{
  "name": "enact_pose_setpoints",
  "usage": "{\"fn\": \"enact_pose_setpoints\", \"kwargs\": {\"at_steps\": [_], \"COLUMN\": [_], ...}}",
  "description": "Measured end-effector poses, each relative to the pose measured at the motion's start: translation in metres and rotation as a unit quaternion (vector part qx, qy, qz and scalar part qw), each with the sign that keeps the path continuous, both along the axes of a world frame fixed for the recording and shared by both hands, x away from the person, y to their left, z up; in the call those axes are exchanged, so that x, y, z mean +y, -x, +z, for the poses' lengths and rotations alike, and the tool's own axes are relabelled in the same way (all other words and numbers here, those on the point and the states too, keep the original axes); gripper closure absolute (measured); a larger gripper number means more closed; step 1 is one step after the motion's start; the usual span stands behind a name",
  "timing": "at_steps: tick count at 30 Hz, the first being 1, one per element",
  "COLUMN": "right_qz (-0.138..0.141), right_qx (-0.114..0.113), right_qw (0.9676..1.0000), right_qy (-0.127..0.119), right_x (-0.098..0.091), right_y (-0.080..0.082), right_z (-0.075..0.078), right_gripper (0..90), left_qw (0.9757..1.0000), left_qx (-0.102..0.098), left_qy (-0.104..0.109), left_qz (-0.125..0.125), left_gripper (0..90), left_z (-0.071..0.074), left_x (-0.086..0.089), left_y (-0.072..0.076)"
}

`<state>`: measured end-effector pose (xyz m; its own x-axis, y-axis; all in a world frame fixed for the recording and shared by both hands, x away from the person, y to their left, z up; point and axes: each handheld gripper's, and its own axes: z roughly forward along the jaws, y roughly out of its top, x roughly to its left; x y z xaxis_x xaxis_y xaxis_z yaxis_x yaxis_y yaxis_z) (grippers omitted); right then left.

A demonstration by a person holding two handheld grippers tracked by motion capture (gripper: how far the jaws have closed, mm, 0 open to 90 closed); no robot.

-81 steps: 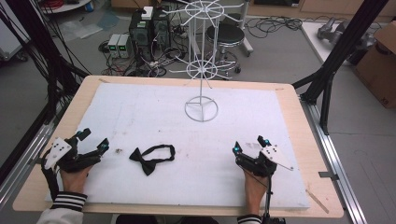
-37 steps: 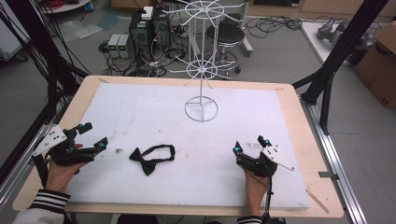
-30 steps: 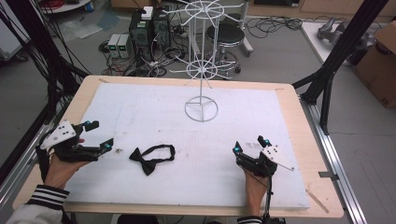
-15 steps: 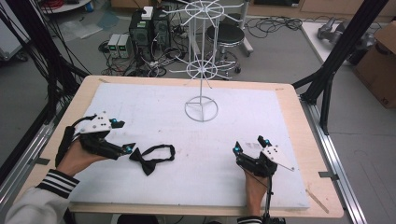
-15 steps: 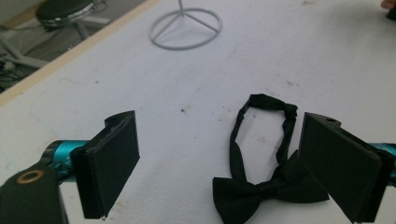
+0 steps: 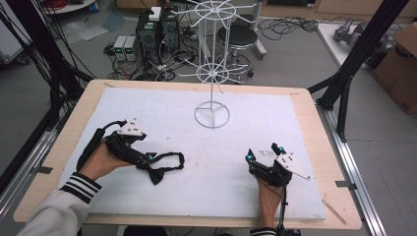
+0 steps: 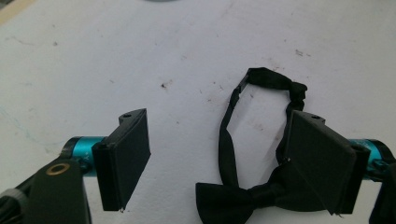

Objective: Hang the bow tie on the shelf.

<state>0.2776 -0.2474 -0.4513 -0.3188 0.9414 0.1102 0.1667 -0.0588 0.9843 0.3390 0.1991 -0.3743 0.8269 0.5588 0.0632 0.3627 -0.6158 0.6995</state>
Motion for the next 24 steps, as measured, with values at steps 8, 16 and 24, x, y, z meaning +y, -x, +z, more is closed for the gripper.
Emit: {"fn": "enact_pose_setpoints", "kwargs": {"at_steps": [8,16,24], "right_qz": [0.000,-0.001,0.000], "right_qx": [0.002,0.001,-0.001], "right_qw": [1.0000,1.0000,1.0000], "right_qy": [-0.001,0.005,0.007], "right_x": [0.000,0.001,0.001], "right_y": [0.000,0.000,0.000], "right_z": [0.000,0.000,0.000], "right_gripper": [8.2,8.2,8.2], "left_qw": [0.9988,0.9961,0.9930], "left_qx": [0.039,0.062,0.083], "left_qy": [-0.030,-0.061,-0.085], "left_qz": [0.007,0.011,0.007], "left_gripper": [33.5,42.0,51.0], "left_z": [-0.012,-0.023,-0.029], "left_x": [-0.006,-0.011,-0.020], "left_y": [-0.012,-0.019,-0.023]}}
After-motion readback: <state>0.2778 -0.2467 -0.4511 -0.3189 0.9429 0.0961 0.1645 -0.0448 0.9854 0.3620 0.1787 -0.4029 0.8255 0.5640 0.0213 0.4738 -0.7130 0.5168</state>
